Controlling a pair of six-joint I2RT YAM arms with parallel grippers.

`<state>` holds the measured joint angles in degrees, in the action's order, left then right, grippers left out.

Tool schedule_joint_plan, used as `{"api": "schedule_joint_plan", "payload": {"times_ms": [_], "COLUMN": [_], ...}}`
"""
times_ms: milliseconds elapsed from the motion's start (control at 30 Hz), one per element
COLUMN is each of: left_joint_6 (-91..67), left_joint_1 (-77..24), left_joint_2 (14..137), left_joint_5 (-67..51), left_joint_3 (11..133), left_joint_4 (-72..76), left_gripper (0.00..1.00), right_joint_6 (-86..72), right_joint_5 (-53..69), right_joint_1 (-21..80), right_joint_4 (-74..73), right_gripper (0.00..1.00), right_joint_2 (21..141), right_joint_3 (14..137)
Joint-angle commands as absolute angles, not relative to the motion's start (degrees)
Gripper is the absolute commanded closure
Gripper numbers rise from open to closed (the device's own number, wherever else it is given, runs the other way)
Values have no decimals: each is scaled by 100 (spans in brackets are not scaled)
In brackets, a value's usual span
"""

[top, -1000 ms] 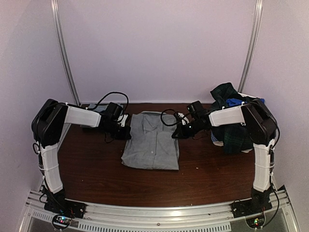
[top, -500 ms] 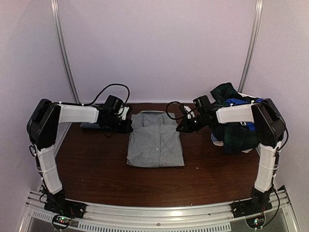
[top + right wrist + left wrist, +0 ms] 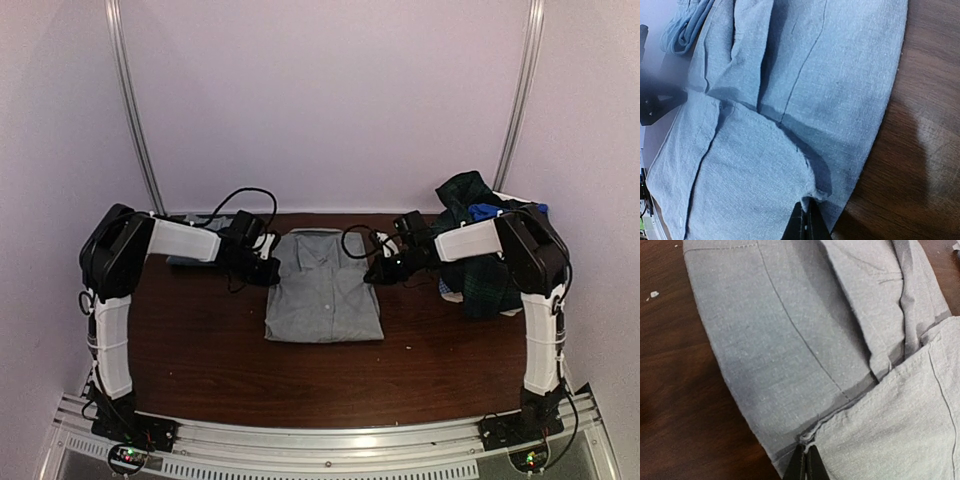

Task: Fold and stack the mixed laundry pile
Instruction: Smooth out the 2/3-rectangle-folded shirt at the center of the board.

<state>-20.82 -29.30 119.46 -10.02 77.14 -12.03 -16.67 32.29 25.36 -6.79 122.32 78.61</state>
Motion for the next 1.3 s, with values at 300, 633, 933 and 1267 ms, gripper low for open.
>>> {"api": "schedule_joint_plan", "payload": {"times_ms": [300, 633, 933, 1267], "left_joint_6": [-1837, -2485, -2988, -1692], "left_joint_1": [-3119, -4163, -3883, -4376], "left_joint_2": [9573, 8908, 10076, 7821], "left_joint_5": [-1266, -2619, -2171, 2], "left_joint_3": [6596, 4826, 4416, 3377], "left_joint_4": [-1178, -79, 747, 917], "left_gripper": [60, 79, 83, 42], "right_joint_6": [-1501, -2585, -2563, -2078], "right_joint_5": [3549, 4300, 4205, 4262], "right_joint_1": [2615, 3886, 3766, 3669], "right_joint_4": [-1052, 225, 846, 100], "right_gripper": [59, 70, 78, 77], "right_joint_2": [10278, 9924, 11069, 10026], "right_joint_3": [7160, 5791, 5356, 5293]}}
